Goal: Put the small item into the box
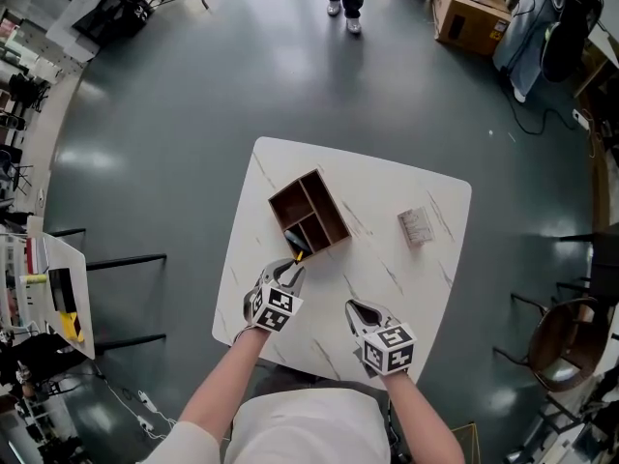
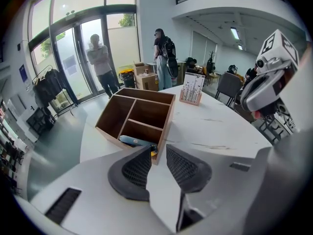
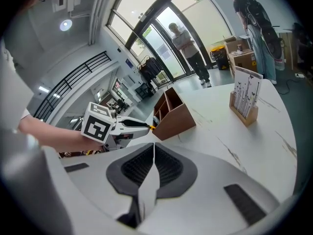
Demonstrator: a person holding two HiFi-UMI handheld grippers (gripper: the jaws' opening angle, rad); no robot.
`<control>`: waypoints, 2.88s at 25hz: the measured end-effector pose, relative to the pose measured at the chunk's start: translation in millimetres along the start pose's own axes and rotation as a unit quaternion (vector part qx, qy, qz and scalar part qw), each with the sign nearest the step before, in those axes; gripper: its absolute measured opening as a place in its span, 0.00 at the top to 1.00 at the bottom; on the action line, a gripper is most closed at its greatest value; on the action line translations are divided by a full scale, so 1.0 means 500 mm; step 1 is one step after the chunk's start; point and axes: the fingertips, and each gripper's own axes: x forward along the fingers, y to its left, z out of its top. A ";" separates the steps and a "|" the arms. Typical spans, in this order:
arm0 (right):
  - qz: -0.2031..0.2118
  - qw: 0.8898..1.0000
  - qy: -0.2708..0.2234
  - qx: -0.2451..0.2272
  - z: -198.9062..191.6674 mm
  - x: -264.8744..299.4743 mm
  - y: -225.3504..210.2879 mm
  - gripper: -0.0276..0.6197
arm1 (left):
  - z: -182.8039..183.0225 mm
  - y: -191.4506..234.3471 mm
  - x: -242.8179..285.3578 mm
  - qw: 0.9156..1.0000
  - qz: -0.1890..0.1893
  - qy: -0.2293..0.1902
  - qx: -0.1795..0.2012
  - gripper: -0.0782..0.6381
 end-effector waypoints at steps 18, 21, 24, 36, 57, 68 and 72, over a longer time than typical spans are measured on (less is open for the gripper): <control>0.007 0.999 -0.009 -0.041 -0.012 -0.017 0.090 0.91 | -0.012 -0.044 -0.121 0.998 -0.014 -0.051 -0.021 0.84; 0.002 0.999 -0.014 -0.048 -0.018 -0.029 0.113 0.91 | -0.020 -0.051 -0.154 0.997 -0.014 -0.066 -0.027 0.85; -0.007 0.998 -0.016 -0.054 -0.035 -0.043 0.137 0.91 | -0.021 -0.066 -0.199 0.995 -0.027 -0.085 -0.046 0.86; -0.041 0.994 -0.041 -0.097 -0.079 -0.087 0.282 0.91 | -0.081 -0.101 -0.391 0.986 -0.060 -0.144 -0.062 0.87; -0.121 0.970 -0.144 -0.157 -0.154 -0.281 0.459 0.91 | -0.216 -0.138 -0.660 0.962 -0.102 -0.222 -0.121 0.87; -0.095 0.965 -0.180 -0.166 -0.125 -0.370 0.482 0.92 | -0.182 -0.192 -0.736 0.958 -0.099 -0.244 -0.111 0.87; -0.086 0.964 -0.180 -0.178 -0.107 -0.403 0.463 0.92 | -0.168 -0.211 -0.747 0.956 -0.088 -0.251 -0.126 0.87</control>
